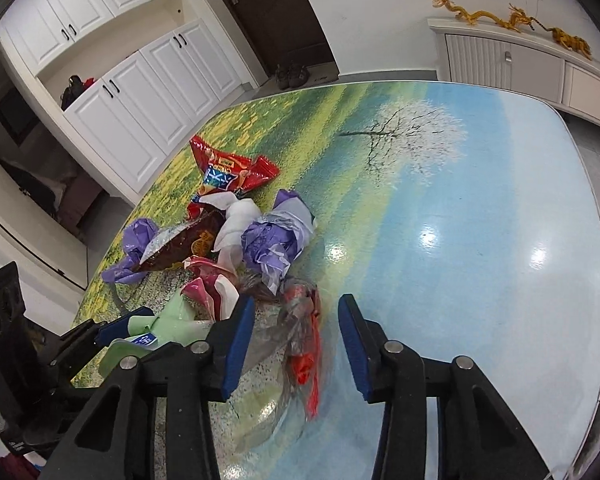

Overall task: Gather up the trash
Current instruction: 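Grasp the green bag with the left gripper while the right gripper grasps the clear wrapper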

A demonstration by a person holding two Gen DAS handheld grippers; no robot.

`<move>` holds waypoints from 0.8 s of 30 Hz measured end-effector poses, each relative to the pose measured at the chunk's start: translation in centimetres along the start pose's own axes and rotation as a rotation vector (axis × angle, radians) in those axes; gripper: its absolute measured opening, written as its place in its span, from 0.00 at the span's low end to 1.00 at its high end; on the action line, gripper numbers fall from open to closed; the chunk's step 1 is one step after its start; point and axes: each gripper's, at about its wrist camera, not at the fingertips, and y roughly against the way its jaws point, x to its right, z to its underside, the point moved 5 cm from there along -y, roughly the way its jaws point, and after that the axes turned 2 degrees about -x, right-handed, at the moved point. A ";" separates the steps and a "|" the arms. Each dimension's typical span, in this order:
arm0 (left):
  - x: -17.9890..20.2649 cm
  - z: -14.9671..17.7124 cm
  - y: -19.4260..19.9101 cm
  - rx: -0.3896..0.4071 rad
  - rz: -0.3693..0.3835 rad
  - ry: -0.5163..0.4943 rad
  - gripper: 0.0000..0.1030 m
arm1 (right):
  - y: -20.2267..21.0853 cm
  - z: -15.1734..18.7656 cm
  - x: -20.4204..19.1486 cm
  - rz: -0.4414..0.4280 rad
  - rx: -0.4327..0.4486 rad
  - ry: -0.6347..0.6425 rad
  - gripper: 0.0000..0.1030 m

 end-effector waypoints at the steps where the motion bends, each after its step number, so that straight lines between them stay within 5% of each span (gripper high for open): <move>1: -0.1 0.0 -0.1 -0.003 0.001 0.001 0.53 | -0.2 0.0 0.0 0.005 -0.005 0.008 0.34; 5: -0.1 0.2 -0.1 -0.005 0.014 0.002 0.43 | -0.7 0.3 -0.3 0.035 -0.016 0.040 0.18; 24: -1.3 1.9 5.3 0.061 -0.023 0.046 0.38 | 6.8 5.9 1.5 0.099 0.033 0.000 0.16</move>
